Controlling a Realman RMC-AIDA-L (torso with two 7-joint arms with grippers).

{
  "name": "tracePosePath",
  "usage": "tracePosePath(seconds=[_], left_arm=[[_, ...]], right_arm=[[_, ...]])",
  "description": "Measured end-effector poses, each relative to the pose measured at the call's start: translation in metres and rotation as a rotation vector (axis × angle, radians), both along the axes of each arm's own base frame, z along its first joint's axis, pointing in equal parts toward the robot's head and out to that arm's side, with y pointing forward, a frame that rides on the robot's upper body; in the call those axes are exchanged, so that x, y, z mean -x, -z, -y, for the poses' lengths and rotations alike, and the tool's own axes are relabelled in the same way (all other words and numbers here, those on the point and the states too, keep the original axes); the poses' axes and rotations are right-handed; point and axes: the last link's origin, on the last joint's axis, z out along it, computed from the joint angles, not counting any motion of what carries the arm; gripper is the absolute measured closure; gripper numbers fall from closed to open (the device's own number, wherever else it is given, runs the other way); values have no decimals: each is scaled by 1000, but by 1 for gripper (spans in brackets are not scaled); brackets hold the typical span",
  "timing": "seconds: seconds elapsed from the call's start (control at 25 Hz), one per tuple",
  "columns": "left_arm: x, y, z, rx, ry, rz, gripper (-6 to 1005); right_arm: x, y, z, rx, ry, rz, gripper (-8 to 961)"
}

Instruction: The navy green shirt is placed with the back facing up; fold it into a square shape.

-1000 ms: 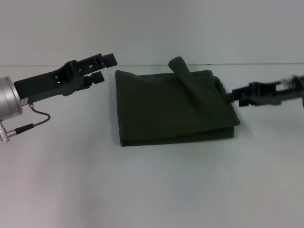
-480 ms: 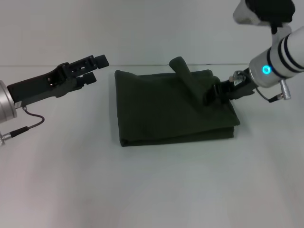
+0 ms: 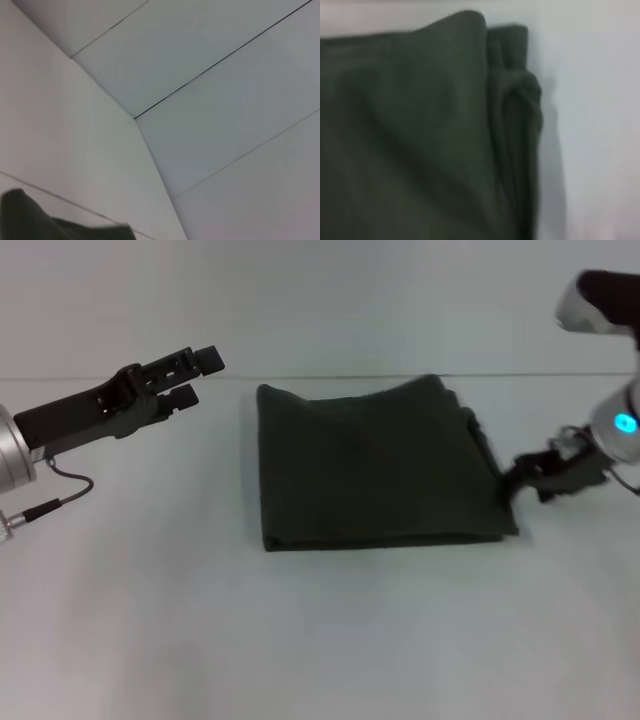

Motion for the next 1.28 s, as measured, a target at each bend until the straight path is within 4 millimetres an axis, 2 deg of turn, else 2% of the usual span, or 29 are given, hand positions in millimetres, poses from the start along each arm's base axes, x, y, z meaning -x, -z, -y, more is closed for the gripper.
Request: tracePosePath(seconds=[0.04,0.2,0.36,0.4,0.44,0.52,0.64,0.8,0.96,1.04,1.2,1.28], left_arm=[[-1,-1,-1,-4,2,2,63],[-2,-2,-2,-18,7,6,63],[-2,-4,-3,-25,6,10,63],[-2,-4,-3,-24,8,10,63],[-2,-4,-2,-22,10,10,63],[-1,-4,-1,-14,13,5,62],[3,-1,3,10,12,-17,62],[7,6,11,66,21,-53,62],[9,12,14,97,15,-69,62],[14,15,15,138,-34,-75,62],[26,28,13,228,-184,-64,63],[31,38,13,251,-240,-46,63]], right_arm=[[0,0,0,0,0,0,380],[-8,-26,8,-106,-3,-78,380],[0,-54,6,-241,-85,-287,380],[0,-68,5,-304,-129,-409,380],[0,-68,5,-304,-129,-409,380],[-3,-82,11,-368,-203,-569,380],[-21,-106,30,-480,-317,-790,379],[-59,-129,70,-593,-397,-1003,379],[-94,-146,115,-792,-441,-1077,288],[-105,-151,128,-856,-424,-1075,220],[-113,-153,133,-882,-383,-1076,38],[-113,-152,129,-884,-369,-1072,33]])
